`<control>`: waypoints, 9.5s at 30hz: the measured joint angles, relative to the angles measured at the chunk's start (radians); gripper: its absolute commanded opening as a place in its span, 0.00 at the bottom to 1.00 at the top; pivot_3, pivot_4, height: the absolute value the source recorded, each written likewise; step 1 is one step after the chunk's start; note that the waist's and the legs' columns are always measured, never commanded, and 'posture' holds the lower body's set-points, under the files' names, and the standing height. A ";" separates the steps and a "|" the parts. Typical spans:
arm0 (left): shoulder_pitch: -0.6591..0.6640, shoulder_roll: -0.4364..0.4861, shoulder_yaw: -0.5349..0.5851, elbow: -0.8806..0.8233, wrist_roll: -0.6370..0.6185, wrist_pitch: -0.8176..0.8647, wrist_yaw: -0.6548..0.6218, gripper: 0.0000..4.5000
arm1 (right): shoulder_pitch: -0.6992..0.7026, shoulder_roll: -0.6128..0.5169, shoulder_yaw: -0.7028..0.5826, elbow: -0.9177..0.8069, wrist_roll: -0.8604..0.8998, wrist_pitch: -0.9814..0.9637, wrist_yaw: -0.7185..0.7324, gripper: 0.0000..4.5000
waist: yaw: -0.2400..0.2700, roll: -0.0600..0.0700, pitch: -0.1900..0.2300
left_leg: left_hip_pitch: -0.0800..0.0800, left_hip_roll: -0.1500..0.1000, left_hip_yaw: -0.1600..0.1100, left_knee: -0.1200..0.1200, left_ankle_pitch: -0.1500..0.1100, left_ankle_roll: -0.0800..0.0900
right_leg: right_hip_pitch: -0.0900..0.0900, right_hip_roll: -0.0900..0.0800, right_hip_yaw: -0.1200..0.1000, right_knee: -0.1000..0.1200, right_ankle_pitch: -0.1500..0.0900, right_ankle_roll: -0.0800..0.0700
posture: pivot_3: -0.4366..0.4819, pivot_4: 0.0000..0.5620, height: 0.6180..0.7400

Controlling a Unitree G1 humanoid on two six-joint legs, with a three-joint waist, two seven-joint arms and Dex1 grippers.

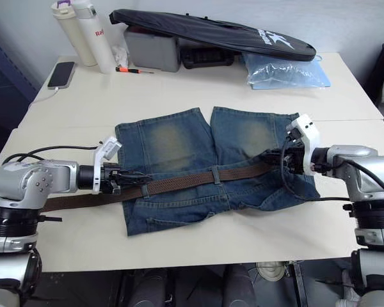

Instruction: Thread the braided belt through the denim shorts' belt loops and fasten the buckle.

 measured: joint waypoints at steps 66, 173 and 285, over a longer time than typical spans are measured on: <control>0.012 0.040 -0.210 0.034 0.147 -0.333 -0.042 0.98 | 0.032 -0.078 0.141 0.123 -0.048 -0.459 -0.143 1.00 | 0.004 0.002 0.002 | 0.014 0.001 0.004 0.000 -0.001 -0.001 | 0.010 0.001 0.004 0.002 -0.002 -0.003 | 0.48 0.27 0.99; 0.454 -0.148 0.757 -0.313 -0.104 0.122 0.415 1.00 | 0.063 -0.037 -0.002 -0.382 0.097 0.145 0.078 0.99 | -0.042 0.005 0.004 | 0.006 -0.052 -0.101 -0.034 0.028 0.006 | 0.064 -0.050 -0.098 -0.012 -0.011 0.008 | 0.48 0.27 1.00; -0.268 -0.061 0.217 -0.036 0.142 -0.149 0.047 0.99 | -0.183 0.244 0.287 -0.193 -0.367 -0.367 -0.202 0.00 | -0.006 -0.011 0.011 | 0.011 -0.041 -0.044 -0.023 0.011 0.013 | 0.018 -0.024 -0.053 -0.008 0.004 -0.006 | 0.48 0.27 1.00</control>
